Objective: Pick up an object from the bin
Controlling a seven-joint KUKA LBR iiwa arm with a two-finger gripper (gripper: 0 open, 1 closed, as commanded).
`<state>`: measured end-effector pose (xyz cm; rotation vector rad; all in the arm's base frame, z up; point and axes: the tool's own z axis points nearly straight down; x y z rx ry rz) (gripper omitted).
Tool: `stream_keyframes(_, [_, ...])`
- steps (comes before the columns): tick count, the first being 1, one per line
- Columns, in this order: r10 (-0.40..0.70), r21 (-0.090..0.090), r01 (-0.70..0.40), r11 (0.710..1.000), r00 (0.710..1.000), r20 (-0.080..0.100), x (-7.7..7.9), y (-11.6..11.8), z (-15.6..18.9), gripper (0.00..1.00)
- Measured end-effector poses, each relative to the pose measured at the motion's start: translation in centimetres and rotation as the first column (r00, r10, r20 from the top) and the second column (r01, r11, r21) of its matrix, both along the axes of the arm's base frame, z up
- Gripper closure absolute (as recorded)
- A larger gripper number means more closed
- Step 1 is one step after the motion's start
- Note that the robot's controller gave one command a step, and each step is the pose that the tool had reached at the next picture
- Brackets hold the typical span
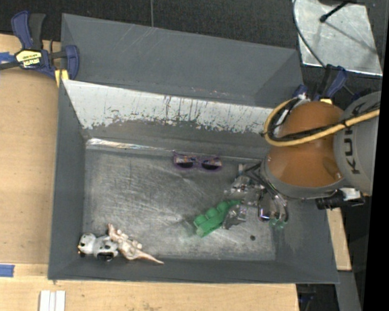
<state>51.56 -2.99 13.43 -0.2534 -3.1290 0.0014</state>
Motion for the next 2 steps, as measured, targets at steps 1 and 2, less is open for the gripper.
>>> stream_keyframes(1, [0.205,-0.001,-0.205,0.979,0.979,0.006,-0.7,2.0,-2.2,1.0])
stream_keyframes(2, [0.199,0.003,-0.199,0.98,0.98,-0.002,1.2,1.8,2.2,1.0])
